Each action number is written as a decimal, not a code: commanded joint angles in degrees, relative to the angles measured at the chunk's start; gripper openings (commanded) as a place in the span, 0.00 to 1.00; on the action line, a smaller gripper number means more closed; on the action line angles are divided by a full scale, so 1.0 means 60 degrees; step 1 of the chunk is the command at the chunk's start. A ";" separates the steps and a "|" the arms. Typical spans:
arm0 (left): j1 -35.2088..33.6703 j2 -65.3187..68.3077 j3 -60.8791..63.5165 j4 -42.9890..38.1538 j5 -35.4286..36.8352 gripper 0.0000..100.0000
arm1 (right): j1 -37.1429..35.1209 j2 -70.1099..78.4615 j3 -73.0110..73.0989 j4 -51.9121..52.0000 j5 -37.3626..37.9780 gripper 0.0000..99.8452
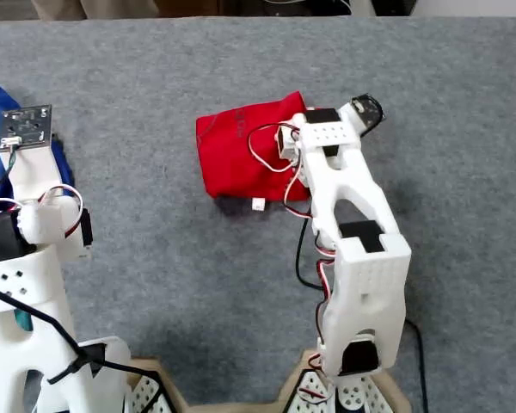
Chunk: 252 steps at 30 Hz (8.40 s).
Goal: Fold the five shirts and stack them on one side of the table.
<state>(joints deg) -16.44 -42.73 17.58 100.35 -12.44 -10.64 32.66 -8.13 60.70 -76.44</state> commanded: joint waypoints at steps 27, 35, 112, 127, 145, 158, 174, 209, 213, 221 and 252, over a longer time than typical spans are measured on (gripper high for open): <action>-0.0117 -0.0183 0.0000 0.0059 0.0044 0.02 | 0.0769 -0.0022 -0.0755 0.1275 0.1363 0.00; -0.0117 -0.0271 0.0000 0.0059 0.0029 0.02 | 0.1722 -0.0037 -0.1385 0.2154 0.1407 0.00; -0.0117 -0.0212 -0.0015 0.0059 -0.0015 0.02 | 1.5963 0.1282 -0.9341 0.6930 1.1473 0.36; -0.3487 -0.0183 -0.0396 0.0029 -0.2828 0.02 | 1.2872 -0.1678 -0.9575 0.6945 1.1502 0.02; -0.8176 0.0462 0.2344 -0.7692 -0.4440 0.20 | 0.7861 -0.6718 -0.1502 0.6886 1.1253 0.03; -0.7604 0.7187 -0.4791 -0.3516 -0.2989 0.20 | 0.6015 -0.6645 -0.0784 0.6212 1.0872 0.03; -0.7604 1.3766 -1.1839 -0.0659 -0.1656 0.20 | 0.6059 -0.4300 -0.0857 0.6227 1.0256 0.03; -0.1158 0.8212 -1.2557 0.0073 -0.0059 0.02 | 0.6425 -0.4051 -0.0769 0.6740 1.0286 0.03; 0.0806 0.6908 -1.0374 0.0073 -0.0073 0.02 | 0.6703 -0.4051 -0.0769 0.6755 1.0330 0.03; 0.5026 0.5692 -0.7326 0.0073 -0.0117 0.02 | 0.7480 -0.4051 -0.0769 0.6755 1.0344 0.03; 0.3766 0.5194 -0.7121 0.0073 0.3311 0.29 | 0.5985 -0.4256 -0.0784 0.6945 1.3201 0.03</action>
<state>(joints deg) 20.04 -7.30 -21.98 100.26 7.52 28.66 8.57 -12.79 101.23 -1.10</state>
